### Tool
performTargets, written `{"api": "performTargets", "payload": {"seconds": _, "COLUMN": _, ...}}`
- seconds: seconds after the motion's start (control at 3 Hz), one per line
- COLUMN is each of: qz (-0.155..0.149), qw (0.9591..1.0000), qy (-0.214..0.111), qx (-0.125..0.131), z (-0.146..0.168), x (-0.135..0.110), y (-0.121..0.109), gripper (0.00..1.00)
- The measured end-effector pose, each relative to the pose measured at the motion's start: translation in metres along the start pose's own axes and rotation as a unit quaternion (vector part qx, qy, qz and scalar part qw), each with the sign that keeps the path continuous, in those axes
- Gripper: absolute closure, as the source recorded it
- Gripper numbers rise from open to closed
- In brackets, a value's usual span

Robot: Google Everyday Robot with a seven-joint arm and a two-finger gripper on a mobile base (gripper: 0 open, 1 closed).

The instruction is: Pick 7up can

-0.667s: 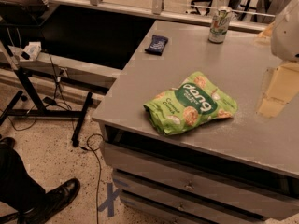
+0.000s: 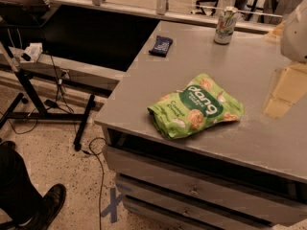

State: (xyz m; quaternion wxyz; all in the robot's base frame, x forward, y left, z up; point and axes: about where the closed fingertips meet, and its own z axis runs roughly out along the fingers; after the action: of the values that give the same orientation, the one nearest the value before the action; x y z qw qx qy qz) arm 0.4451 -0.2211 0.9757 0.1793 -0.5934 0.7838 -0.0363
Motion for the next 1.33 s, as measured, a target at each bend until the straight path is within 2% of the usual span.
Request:
{"api": "performTargets", "payload": {"seconds": 0.33, "qz": 0.020, "qw": 0.9990, "qy": -0.031, "qx": 0.027, "z": 0.015, "x": 0.010, "y": -0.032, "gripper": 0.00}}
{"api": "performTargets", "payload": {"seconds": 0.67, "qz": 0.039, "qw": 0.9925, "qy": -0.076, "qx": 0.087, "z": 0.039, "x": 0.015, "y": -0.100, "gripper": 0.00}}
{"api": "performTargets", "payload": {"seconds": 1.0, "qz": 0.074, "qw": 0.9781, "qy": -0.128, "qx": 0.146, "z": 0.054, "x": 0.021, "y": -0.175, "gripper": 0.00}}
{"api": "performTargets", "payload": {"seconds": 1.33, "qz": 0.137, "qw": 0.9535, "qy": -0.190, "qx": 0.189, "z": 0.066, "x": 0.033, "y": -0.244, "gripper": 0.00}}
